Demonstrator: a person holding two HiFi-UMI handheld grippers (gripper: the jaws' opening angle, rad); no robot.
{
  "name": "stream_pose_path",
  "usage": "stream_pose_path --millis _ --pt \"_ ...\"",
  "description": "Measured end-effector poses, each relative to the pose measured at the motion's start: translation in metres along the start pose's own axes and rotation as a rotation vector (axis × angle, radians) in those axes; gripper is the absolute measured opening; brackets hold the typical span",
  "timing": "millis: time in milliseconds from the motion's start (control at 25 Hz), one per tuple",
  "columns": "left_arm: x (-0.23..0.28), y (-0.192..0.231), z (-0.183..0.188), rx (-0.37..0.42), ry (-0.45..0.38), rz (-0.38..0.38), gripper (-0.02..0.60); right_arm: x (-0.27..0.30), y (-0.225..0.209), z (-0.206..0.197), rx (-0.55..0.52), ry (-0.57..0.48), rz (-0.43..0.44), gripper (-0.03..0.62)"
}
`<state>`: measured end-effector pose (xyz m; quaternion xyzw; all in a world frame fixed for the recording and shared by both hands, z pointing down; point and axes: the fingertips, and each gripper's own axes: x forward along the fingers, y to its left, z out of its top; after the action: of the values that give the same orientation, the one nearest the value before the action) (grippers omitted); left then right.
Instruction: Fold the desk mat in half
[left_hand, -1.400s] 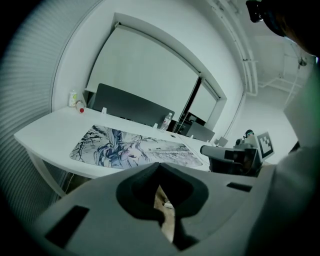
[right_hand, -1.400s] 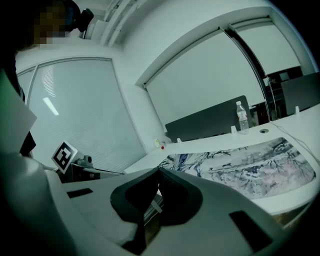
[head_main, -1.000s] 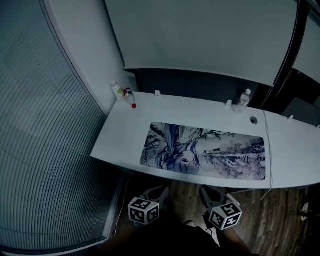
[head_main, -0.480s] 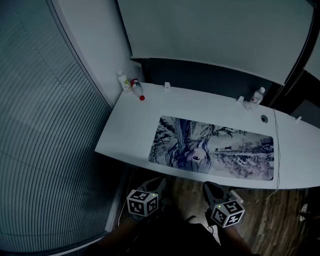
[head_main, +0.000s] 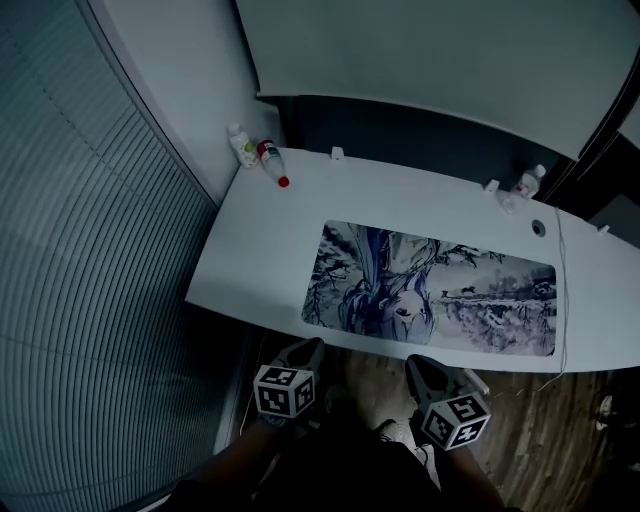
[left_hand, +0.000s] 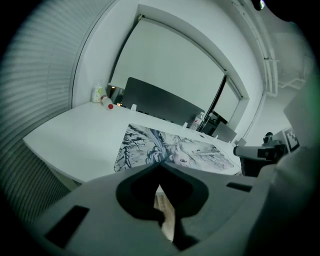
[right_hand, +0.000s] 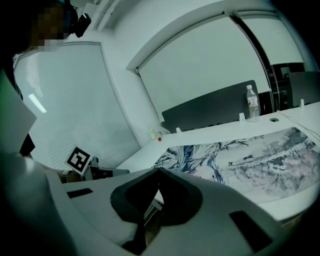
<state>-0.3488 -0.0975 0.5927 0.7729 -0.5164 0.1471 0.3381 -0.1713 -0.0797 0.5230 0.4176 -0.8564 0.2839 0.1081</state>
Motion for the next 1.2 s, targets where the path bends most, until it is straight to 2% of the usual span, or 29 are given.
stream_pose_path --millis 320,520,1000,1200 --pt "0.030 0.044 -0.001 0.032 0.042 0.089 0.008 0.022 -0.002 -0.005 0.036 0.011 -0.037 0.023" --pt "0.048 0.059 0.002 0.042 0.062 0.114 0.018 0.030 -0.007 -0.006 0.055 0.012 -0.059 0.023" --pt "0.077 0.082 -0.003 0.094 0.131 0.180 0.182 0.031 -0.014 -0.011 0.121 -0.006 -0.083 0.023" --pt "0.087 0.087 -0.007 0.113 0.160 0.214 0.221 0.028 -0.018 -0.011 0.127 0.001 -0.090 0.023"
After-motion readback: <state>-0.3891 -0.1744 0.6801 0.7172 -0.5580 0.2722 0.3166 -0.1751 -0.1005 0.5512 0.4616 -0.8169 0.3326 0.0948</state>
